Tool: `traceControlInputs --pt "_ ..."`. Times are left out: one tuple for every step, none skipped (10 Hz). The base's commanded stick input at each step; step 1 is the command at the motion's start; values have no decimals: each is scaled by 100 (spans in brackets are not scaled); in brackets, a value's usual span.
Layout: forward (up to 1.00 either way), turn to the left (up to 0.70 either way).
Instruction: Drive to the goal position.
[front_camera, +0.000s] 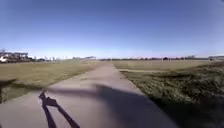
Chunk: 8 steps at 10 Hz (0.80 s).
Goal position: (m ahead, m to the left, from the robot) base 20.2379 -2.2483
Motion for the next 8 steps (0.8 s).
traceControlInputs --pt "70 0" --pt "70 0" --pt "70 0" --pt "70 0" --pt "70 0" --pt "70 0" --pt "70 0" --pt "70 0"
